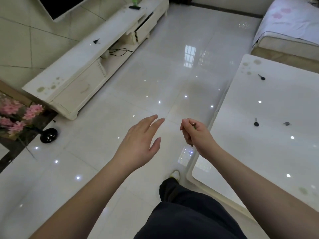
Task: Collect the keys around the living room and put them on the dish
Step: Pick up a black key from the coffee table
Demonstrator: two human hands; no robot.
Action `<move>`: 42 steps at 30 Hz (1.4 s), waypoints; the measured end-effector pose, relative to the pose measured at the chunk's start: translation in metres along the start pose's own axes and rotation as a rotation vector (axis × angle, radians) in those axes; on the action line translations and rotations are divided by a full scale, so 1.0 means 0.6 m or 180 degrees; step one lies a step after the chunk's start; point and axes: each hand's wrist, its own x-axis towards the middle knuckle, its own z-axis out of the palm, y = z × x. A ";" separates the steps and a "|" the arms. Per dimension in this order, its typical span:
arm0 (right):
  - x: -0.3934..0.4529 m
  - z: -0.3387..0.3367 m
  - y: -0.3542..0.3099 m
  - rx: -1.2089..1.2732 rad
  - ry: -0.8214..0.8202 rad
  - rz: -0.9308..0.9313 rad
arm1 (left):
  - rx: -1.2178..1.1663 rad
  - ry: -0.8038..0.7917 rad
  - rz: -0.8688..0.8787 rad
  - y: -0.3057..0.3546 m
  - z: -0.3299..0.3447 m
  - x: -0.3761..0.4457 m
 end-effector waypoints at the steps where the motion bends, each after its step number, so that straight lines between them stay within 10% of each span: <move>1: 0.022 -0.004 0.000 0.0032 0.0024 0.0025 | 0.0006 -0.0005 0.0036 -0.010 0.000 0.025; 42: 0.555 -0.310 -0.176 0.0951 0.3338 -0.0056 | -0.0645 -0.1153 0.2596 -0.081 0.085 1.050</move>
